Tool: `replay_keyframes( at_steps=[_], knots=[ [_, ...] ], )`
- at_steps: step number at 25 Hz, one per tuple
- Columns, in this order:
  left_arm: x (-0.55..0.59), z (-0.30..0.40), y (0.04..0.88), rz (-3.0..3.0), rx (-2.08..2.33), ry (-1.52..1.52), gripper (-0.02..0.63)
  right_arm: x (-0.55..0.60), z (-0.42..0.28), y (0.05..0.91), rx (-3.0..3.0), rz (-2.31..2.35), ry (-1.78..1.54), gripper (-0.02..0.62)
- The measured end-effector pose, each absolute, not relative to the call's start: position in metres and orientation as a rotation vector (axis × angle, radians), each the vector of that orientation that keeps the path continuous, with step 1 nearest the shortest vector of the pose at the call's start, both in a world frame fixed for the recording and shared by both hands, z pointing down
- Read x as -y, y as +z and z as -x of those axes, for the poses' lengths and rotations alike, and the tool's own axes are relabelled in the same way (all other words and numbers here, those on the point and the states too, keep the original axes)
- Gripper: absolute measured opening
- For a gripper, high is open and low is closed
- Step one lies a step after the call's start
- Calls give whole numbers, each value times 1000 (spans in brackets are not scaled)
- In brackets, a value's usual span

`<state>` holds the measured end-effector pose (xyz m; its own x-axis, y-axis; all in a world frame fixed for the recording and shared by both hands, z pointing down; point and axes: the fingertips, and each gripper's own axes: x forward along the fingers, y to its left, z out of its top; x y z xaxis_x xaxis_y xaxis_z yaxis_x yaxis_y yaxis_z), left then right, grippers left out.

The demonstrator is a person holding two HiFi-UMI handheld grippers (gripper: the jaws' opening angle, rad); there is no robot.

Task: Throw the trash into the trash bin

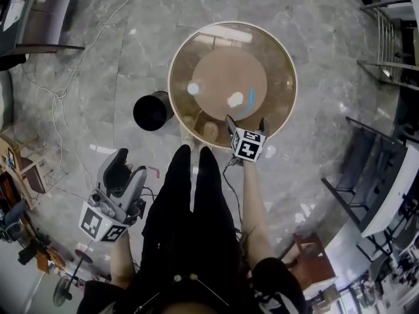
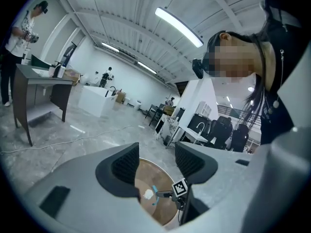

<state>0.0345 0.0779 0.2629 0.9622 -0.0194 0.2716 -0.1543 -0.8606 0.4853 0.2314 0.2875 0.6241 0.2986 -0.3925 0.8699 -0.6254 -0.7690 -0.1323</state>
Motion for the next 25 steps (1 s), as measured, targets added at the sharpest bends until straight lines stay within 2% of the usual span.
replay_keyframes(
  at_steps=[11,25],
  knots=[
    [-68,-33,318,-2483,169,467,224,-276,-253,722,859,-2260,1647,588],
    [-63,-38,331,-2442,178,491,224,-281,-267,762,719,-2216,1799,568]
  ],
)
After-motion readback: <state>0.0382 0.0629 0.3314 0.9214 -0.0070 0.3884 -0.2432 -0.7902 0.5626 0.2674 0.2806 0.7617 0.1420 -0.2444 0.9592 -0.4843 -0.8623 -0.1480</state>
